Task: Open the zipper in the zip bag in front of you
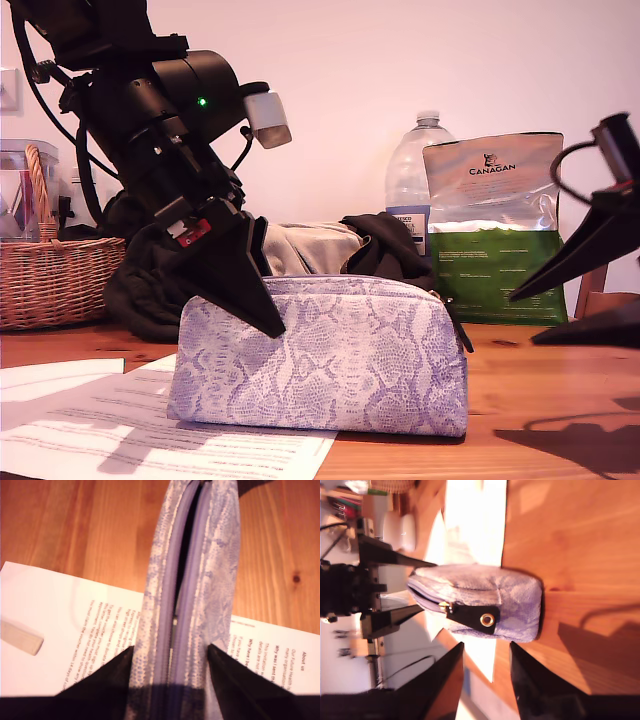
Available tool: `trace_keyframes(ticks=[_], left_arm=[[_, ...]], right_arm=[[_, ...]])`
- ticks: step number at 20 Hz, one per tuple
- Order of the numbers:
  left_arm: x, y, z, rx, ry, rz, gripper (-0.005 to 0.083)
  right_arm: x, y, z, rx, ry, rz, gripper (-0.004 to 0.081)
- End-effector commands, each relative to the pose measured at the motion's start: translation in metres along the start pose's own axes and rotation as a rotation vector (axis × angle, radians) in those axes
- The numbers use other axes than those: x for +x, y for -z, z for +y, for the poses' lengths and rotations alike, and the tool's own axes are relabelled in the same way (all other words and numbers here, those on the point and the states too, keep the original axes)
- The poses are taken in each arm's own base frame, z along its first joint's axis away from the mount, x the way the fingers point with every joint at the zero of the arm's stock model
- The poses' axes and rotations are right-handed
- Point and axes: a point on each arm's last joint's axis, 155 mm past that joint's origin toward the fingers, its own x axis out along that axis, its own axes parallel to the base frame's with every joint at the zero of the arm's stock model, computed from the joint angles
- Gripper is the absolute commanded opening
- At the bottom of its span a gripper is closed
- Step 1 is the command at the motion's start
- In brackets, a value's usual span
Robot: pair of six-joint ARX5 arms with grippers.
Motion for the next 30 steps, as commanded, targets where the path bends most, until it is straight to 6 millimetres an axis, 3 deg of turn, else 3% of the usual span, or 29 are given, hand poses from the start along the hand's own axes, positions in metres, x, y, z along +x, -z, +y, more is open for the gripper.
trace_keyframes(ticks=[1, 6, 11, 19, 24, 30], left_arm=[[0.003, -0.001, -0.002, 0.012, 0.004, -0.003, 0.0409], [0.003, -0.001, -0.001, 0.014, 0.0, -0.005, 0.0409], [0.003, -0.001, -0.001, 0.013, 0.001, -0.004, 0.0409], [0.003, -0.001, -0.001, 0.013, 0.0, -0.004, 0.0409], [0.003, -0.001, -0.001, 0.012, 0.001, -0.003, 0.0409], [0.003, -0.001, -0.001, 0.012, 0.001, -0.003, 0.0409]], right_arm=[[0.004, -0.001, -0.003, 0.015, -0.011, 0.004, 0.027], [0.012, -0.011, -0.005, 0.039, -0.034, -0.013, 0.0269], [0.029, -0.006, -0.007, 0.044, -0.05, 0.025, 0.0269], [0.036, -0.011, 0.006, 0.027, -0.08, 0.031, 0.0267], [0.037, -0.016, 0.024, 0.009, -0.137, 0.017, 0.0267], [0.037, -0.018, 0.028, 0.009, -0.15, 0.012, 0.0264]])
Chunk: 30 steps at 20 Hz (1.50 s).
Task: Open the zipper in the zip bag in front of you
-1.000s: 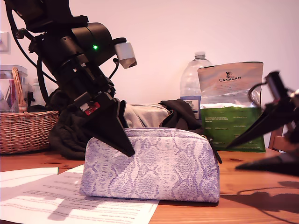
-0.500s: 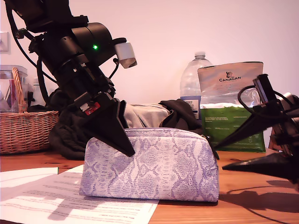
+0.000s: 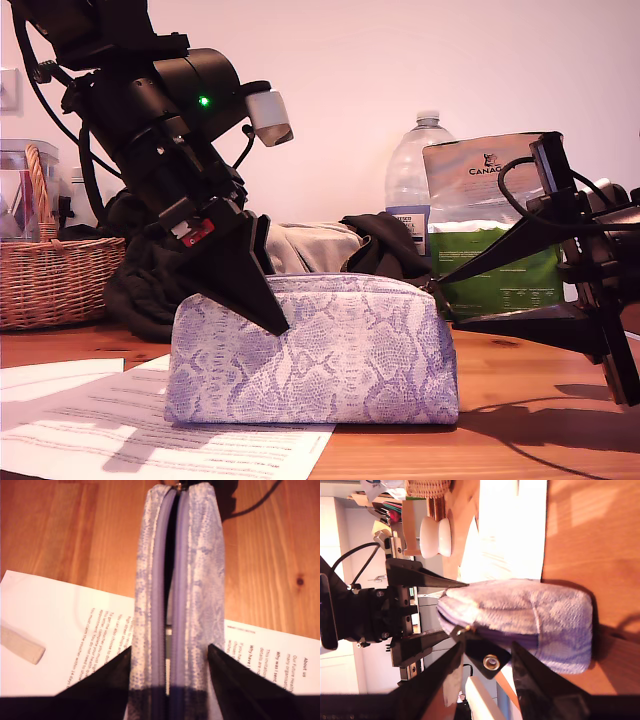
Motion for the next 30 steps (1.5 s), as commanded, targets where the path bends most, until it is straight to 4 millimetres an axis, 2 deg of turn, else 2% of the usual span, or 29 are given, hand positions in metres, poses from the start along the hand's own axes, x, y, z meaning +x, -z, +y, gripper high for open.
trace_keyframes(ticks=[1, 3, 5, 7, 12, 18, 22, 27, 30], left_arm=[[0.003, 0.001, -0.002, 0.005, 0.007, 0.003, 0.0409], [0.003, 0.001, -0.002, 0.005, 0.008, 0.003, 0.0409], [0.003, 0.001, -0.002, 0.005, 0.008, 0.003, 0.0409], [0.003, 0.001, -0.002, 0.005, 0.007, 0.003, 0.0409], [0.003, 0.001, -0.002, 0.006, 0.006, 0.002, 0.0409], [0.003, 0.001, -0.002, 0.006, 0.006, 0.003, 0.0409], [0.003, 0.001, -0.002, 0.006, 0.005, 0.002, 0.0409], [0.003, 0.001, -0.002, 0.006, 0.007, 0.002, 0.0409], [0.003, 0.0, -0.003, 0.008, 0.008, 0.001, 0.0409]], right_arm=[[0.002, 0.0, 0.003, -0.01, -0.01, 0.008, 0.0263], [0.002, -0.001, 0.004, -0.018, -0.015, 0.007, 0.0226], [0.002, -0.002, 0.004, -0.019, -0.013, 0.003, 0.0119], [0.002, -0.002, 0.004, -0.019, -0.014, 0.004, 0.0051], [0.002, -0.001, 0.005, -0.022, -0.018, 0.007, -0.0002], [0.004, 0.003, 0.011, -0.043, -0.04, 0.028, -0.001], [0.003, 0.001, 0.034, -0.065, -0.116, 0.037, -0.0011], [0.005, 0.001, 0.051, -0.065, -0.165, 0.041, -0.0011], [0.012, 0.002, 0.065, -0.072, -0.191, 0.055, -0.0011]])
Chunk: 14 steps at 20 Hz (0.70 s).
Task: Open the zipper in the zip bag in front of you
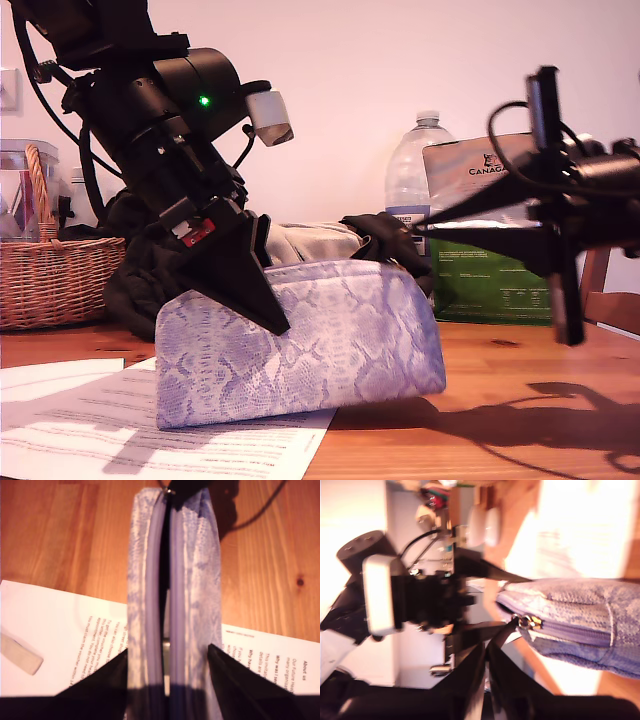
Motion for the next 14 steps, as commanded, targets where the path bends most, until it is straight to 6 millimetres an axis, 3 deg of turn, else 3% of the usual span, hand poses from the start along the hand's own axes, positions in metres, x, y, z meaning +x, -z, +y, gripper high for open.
trace_keyframes(ticks=[1, 3, 5, 10, 13, 14], left_arm=[[0.003, 0.001, -0.003, 0.006, 0.009, 0.003, 0.0409], [0.004, -0.001, -0.006, 0.013, 0.015, 0.002, 0.0406], [0.006, -0.004, -0.01, 0.024, 0.022, 0.002, 0.0343], [0.011, -0.013, -0.021, 0.057, 0.042, -0.002, 0.0018], [0.011, -0.013, -0.023, 0.057, 0.045, 0.001, -0.0015], [0.011, -0.012, -0.022, 0.057, 0.044, 0.004, -0.0015]], right_arm=[[0.01, -0.003, 0.01, -0.034, -0.019, 0.011, -0.0011], [0.019, -0.003, 0.016, -0.04, -0.021, 0.015, -0.0011], [0.028, -0.003, 0.021, -0.043, -0.021, 0.024, -0.0011], [0.043, -0.001, 0.022, -0.025, 0.006, 0.039, -0.0011], [0.045, 0.005, 0.022, -0.056, 0.003, 0.062, -0.0008], [0.045, 0.007, 0.023, -0.07, -0.002, 0.072, 0.003]])
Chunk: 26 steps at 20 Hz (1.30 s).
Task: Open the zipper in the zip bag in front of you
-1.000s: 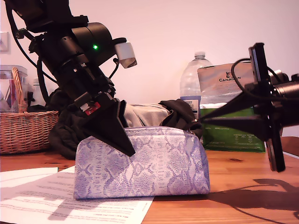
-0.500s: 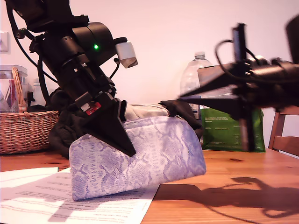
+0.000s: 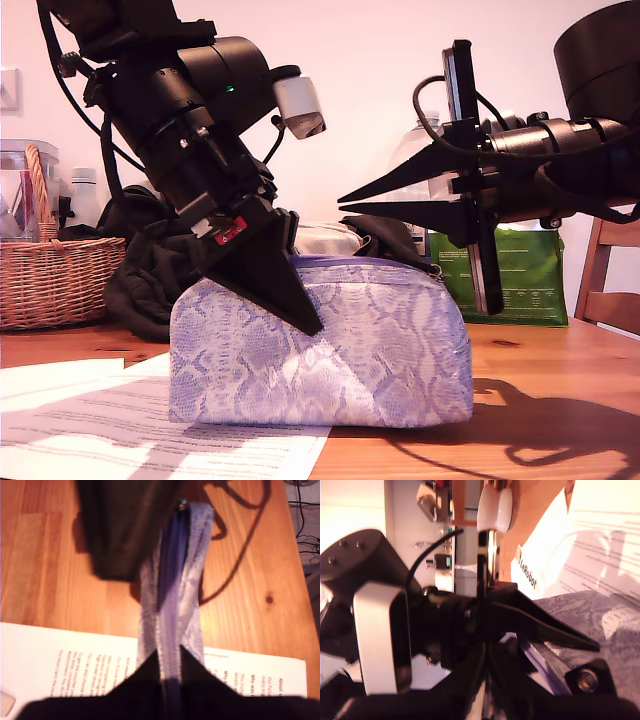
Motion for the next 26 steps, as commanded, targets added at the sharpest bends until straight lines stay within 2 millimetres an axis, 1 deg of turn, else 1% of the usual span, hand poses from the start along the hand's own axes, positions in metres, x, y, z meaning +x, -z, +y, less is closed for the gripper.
trace_keyframes(ticks=[1, 2, 5, 6, 8, 10, 11, 12, 13, 15, 17, 18, 20, 21, 22, 24, 26], left_arm=[[0.002, 0.004, 0.0, -0.001, -0.001, 0.01, -0.0015], [0.002, 0.006, 0.002, -0.001, -0.009, 0.019, -0.0015], [0.001, 0.007, 0.003, -0.001, -0.014, 0.025, -0.0015], [0.001, 0.007, 0.003, -0.001, -0.014, 0.025, -0.0015], [0.001, 0.008, 0.002, -0.004, -0.011, 0.031, -0.0015], [0.001, 0.009, 0.002, -0.005, -0.012, 0.034, -0.0015], [0.001, 0.009, 0.002, -0.005, -0.012, 0.034, -0.0015], [0.001, 0.009, 0.002, -0.005, -0.014, 0.036, -0.0015], [0.001, 0.01, 0.003, -0.006, -0.015, 0.04, -0.0015], [0.001, 0.012, 0.002, -0.009, -0.013, 0.047, -0.0015], [0.001, 0.013, 0.0, -0.012, -0.007, 0.052, -0.0015], [0.001, 0.013, 0.0, -0.013, -0.006, 0.053, -0.0015], [0.001, 0.013, 0.0, -0.014, -0.006, 0.053, -0.0015], [0.001, 0.013, 0.0, -0.013, -0.006, 0.053, -0.0015], [0.001, 0.013, 0.0, -0.013, -0.006, 0.053, -0.0015], [0.001, 0.013, 0.001, -0.012, -0.009, 0.051, -0.0015], [0.001, 0.013, 0.001, -0.012, -0.01, 0.051, -0.0015]], right_arm=[[0.0, 0.0, 0.003, -0.041, -0.014, 0.015, 0.0105], [-0.002, 0.0, 0.007, -0.068, -0.03, 0.034, 0.0167], [-0.003, 0.0, 0.029, -0.163, -0.09, 0.116, 0.0172], [-0.001, -0.004, 0.035, -0.192, -0.097, 0.125, 0.0171], [0.002, -0.008, 0.04, -0.229, -0.093, 0.151, 0.0171], [0.004, -0.01, 0.036, -0.241, -0.064, 0.178, 0.0171], [0.005, -0.012, 0.031, -0.237, -0.039, 0.182, 0.0159], [0.006, -0.014, 0.026, -0.298, -0.014, 0.176, 0.0148], [0.007, -0.018, 0.019, -0.334, 0.024, 0.162, 0.0146], [0.004, -0.028, -0.001, -0.359, 0.132, 0.127, 0.0144], [-0.006, -0.042, -0.022, -0.406, 0.251, 0.093, 0.0143], [-0.011, -0.05, -0.028, -0.442, 0.3, 0.085, 0.0141], [-0.027, -0.057, -0.042, -0.484, 0.419, 0.093, 0.0132], [-0.035, -0.06, -0.043, -0.521, 0.474, 0.102, 0.0105], [-0.041, -0.06, -0.042, -0.592, 0.519, 0.131, 0.0071], [-0.052, -0.058, -0.027, -0.717, 0.565, 0.173, -0.0016], [-0.066, -0.056, -0.014, -0.871, 0.627, 0.202, -0.0013]])
